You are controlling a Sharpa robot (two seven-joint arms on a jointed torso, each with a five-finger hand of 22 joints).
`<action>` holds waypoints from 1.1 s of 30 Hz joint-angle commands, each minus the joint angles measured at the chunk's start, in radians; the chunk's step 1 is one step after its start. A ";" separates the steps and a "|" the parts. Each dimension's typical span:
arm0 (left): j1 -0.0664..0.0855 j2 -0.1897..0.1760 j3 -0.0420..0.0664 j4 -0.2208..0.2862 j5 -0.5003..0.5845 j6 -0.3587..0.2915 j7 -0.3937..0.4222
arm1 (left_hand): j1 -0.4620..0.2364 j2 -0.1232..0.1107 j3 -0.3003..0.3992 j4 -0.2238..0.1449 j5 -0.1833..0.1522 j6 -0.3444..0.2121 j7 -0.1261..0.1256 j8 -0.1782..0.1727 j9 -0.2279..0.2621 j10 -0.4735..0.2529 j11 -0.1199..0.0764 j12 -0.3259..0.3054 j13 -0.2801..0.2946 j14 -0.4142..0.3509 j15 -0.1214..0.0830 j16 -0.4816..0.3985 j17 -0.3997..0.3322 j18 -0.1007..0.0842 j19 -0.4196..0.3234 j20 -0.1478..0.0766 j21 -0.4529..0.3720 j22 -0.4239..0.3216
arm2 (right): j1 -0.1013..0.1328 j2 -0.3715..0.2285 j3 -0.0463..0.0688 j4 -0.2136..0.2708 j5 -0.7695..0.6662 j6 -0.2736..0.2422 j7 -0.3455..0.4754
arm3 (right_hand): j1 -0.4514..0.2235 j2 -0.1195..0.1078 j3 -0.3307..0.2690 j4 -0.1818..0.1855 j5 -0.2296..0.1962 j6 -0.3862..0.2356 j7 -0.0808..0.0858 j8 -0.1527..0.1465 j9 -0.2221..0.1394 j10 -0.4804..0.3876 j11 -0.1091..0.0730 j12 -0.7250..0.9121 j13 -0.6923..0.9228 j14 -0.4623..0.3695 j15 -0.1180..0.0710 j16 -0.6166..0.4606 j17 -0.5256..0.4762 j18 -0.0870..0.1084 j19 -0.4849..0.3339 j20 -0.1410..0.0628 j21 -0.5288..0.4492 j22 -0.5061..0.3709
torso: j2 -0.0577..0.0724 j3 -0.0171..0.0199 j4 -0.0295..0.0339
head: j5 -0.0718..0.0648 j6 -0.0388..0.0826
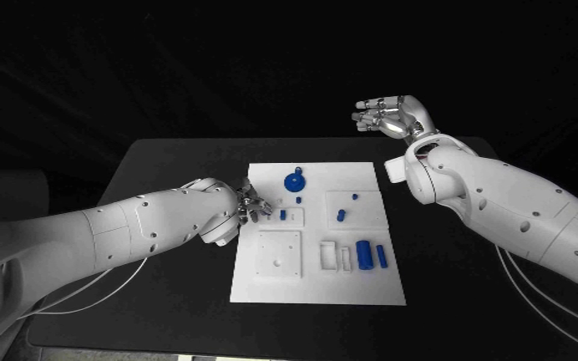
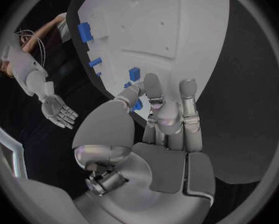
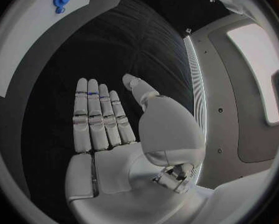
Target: Assemble the parts on the task board
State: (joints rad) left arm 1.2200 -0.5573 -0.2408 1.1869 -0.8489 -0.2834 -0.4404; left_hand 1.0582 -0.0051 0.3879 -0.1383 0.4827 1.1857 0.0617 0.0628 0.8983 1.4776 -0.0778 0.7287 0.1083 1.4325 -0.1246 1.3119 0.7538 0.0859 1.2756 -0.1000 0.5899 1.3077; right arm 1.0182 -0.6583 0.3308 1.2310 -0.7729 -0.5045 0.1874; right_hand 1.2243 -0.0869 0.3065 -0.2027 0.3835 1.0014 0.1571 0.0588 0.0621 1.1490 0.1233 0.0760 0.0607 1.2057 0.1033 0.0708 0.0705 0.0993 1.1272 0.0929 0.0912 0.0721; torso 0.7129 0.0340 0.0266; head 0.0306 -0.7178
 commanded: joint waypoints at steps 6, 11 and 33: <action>-0.008 0.004 0.000 -0.003 -0.029 0.051 0.015 | 0.015 0.018 0.001 0.001 -0.007 0.109 -0.102 0.004 0.280 0.038 -0.011 -0.003 -0.001 0.000 -0.003 -0.004 -0.002 0.007 0.001 0.007 -0.006 0.018 | -0.001 -0.001 0.000 0.005 0.007 0.016 0.006 | -0.011 0.001 0.004 0.004 0.005 -0.001 0.000 0.003 -0.001 -0.005 -0.002 -0.003 -0.001 -0.007 0.002 -0.003 -0.002 0.005 -0.001 0.002 -0.006 -0.001 | 0.000 -0.0009 0.0007 | -0.003 -0.002; -0.011 0.007 0.000 -0.005 -0.034 0.060 0.016 | 0.015 0.018 0.001 0.001 -0.007 0.109 -0.102 0.004 0.280 0.038 -0.011 -0.003 -0.001 0.000 -0.003 -0.004 -0.002 0.007 0.001 0.007 -0.006 0.018 | -0.001 -0.001 0.000 0.005 0.007 0.016 0.006 | -0.011 0.001 0.004 0.004 0.005 -0.001 0.000 0.003 -0.001 -0.005 -0.002 -0.003 -0.001 -0.007 0.002 -0.003 -0.002 0.005 -0.001 0.002 -0.006 -0.001 | 0.000 -0.0011 0.0006 | -0.002 -0.002; -0.012 0.010 0.000 -0.018 -0.043 0.097 0.009 | 0.015 0.020 0.002 -0.001 -0.008 0.106 -0.101 0.004 0.280 0.038 -0.011 -0.006 -0.002 0.000 -0.003 -0.007 -0.006 0.003 -0.001 0.004 -0.008 0.018 | -0.001 0.000 0.000 0.004 0.008 0.018 0.007 | -0.011 0.001 0.004 0.004 0.005 -0.001 0.000 0.003 -0.001 -0.005 -0.002 -0.003 -0.001 -0.007 0.002 -0.003 -0.002 0.005 -0.001 0.002 -0.006 -0.001 | 0.000 -0.0007 -0.0001 | 0.002 -0.003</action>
State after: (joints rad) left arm 1.2126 -0.5493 -0.2375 1.1714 -0.8863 -0.2193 -0.4255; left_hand 1.0583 -0.0051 0.3867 -0.1384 0.4752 1.1857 0.0618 0.0646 0.9586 1.4776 -0.0778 0.7287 0.1072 1.4325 -0.1243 1.3119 0.7486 0.0857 1.2756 -0.1001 0.5862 1.3074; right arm 1.0180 -0.6591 0.3308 1.2337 -0.7643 -0.5016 0.1873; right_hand 1.2243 -0.0869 0.3065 -0.2027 0.3835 1.0014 0.1571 0.0588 0.0621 1.1489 0.1233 0.0760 0.0607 1.2058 0.1033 0.0708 0.0705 0.0994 1.1272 0.0929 0.0912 0.0721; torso 0.7128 0.0327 0.0268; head 0.0315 -0.7214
